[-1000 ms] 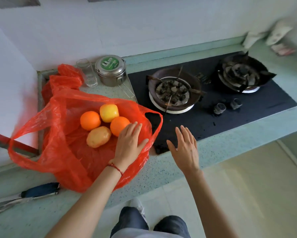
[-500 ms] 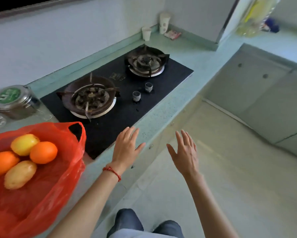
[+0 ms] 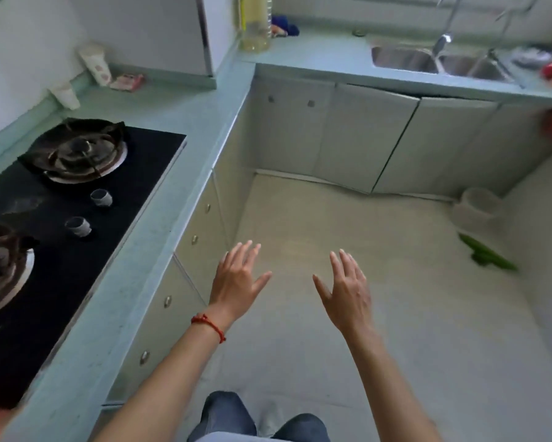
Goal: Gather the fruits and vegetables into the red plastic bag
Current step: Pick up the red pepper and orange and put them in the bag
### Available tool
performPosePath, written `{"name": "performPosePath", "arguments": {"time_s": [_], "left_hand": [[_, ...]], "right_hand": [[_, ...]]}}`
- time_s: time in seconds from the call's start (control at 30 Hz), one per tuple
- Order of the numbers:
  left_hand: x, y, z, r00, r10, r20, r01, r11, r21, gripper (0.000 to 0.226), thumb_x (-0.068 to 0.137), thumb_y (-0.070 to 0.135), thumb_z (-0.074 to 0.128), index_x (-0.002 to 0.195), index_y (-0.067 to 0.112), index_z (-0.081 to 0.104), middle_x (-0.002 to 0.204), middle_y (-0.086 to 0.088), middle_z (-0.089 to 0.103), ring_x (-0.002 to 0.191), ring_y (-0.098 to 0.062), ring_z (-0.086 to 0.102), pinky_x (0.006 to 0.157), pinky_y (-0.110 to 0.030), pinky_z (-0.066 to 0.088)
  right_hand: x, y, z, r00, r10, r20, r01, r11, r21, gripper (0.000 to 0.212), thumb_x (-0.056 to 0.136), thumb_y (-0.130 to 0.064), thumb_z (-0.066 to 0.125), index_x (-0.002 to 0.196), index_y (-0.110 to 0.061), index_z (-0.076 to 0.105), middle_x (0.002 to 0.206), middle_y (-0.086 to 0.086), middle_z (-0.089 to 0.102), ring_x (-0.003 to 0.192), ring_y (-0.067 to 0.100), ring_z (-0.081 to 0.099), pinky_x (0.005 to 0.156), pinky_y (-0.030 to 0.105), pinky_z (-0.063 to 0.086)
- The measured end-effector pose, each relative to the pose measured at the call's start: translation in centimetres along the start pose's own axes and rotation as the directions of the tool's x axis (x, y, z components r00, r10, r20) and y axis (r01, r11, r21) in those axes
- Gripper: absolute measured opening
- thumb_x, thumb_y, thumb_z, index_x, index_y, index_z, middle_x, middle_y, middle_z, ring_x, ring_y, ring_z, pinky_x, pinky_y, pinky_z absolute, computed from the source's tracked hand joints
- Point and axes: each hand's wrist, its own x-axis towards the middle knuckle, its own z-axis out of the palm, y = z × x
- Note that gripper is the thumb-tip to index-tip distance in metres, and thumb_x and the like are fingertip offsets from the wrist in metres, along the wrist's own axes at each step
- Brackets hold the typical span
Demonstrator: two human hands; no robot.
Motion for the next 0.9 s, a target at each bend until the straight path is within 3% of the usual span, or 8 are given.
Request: {"name": "performPosePath", "arguments": {"time_s": [0.13,0.23,0.33,0.47,0.6,0.9], "left_hand": [[2.2,4.1,2.0,0.983,0.162,0.084,-0.163,0.987,0.012,0.065,0.081,0.050,0.036,0.122,0.004,0.055,0.122,-0.019,0.061,0.115,-0.036,0.056,0.092,-0.049,0.046],[3.7,7.1,3.4,0.953,0.273,0.129,-0.274,0.962,-0.014,0.065,0.081,0.050,0.036,0.123,0.003,0.053,0.123,-0.019,0.059,0.116,-0.037,0.054,0.093,-0.051,0.045],[5.1,10.0,4.9,0.905,0.392,0.163,-0.392,0.919,-0.034,0.064,0.082,0.049,0.037,0.122,0.002,0.054,0.122,-0.020,0.060,0.116,-0.037,0.055,0.093,-0.052,0.044],[7.1,12.8,6.5,0.834,0.512,0.206,-0.505,0.859,-0.090,0.065,0.082,0.049,0.037,0.122,0.001,0.054,0.122,-0.021,0.060,0.116,-0.039,0.054,0.095,-0.052,0.043],[9.1,14.2,7.4,0.785,0.578,0.220,-0.567,0.815,-0.119,0.065,0.081,0.049,0.038,0.120,0.001,0.055,0.121,-0.022,0.061,0.114,-0.040,0.054,0.094,-0.053,0.044],[14.9,15.4,9.0,0.723,0.654,0.222,-0.639,0.755,-0.147,0.064,0.081,0.050,0.039,0.120,0.002,0.056,0.121,-0.020,0.061,0.114,-0.039,0.055,0.093,-0.054,0.047]], "right_hand": [[-1.5,3.9,-1.8,0.987,0.155,-0.053,-0.155,0.988,-0.010,0.060,0.083,-0.045,0.043,0.122,-0.001,0.054,0.128,0.021,0.056,0.119,0.036,0.054,0.092,0.049,0.046],[-3.0,6.4,-2.9,0.961,0.266,-0.081,-0.267,0.964,-0.005,0.057,0.085,-0.039,0.052,0.129,-0.003,0.049,0.136,0.020,0.049,0.127,0.035,0.046,0.099,0.048,0.041],[-4.6,8.9,-4.0,0.919,0.380,-0.105,-0.383,0.924,-0.007,0.057,0.087,-0.036,0.056,0.132,-0.003,0.045,0.140,0.020,0.045,0.131,0.034,0.041,0.104,0.047,0.036],[-5.9,10.8,-5.0,0.829,0.529,-0.181,-0.535,0.845,0.017,0.061,0.083,-0.042,0.047,0.130,-0.003,0.048,0.136,0.020,0.049,0.128,0.035,0.045,0.103,0.046,0.037],[-5.8,11.6,-5.4,0.783,0.583,-0.218,-0.595,0.804,0.012,0.069,0.083,-0.052,0.032,0.131,-0.004,0.047,0.137,0.019,0.049,0.129,0.033,0.044,0.105,0.043,0.035],[-1.4,12.6,-5.1,0.748,0.638,-0.184,-0.642,0.765,0.045,0.064,0.087,-0.045,0.041,0.138,-0.007,0.037,0.147,0.015,0.036,0.138,0.027,0.029,0.112,0.038,0.023]]}}
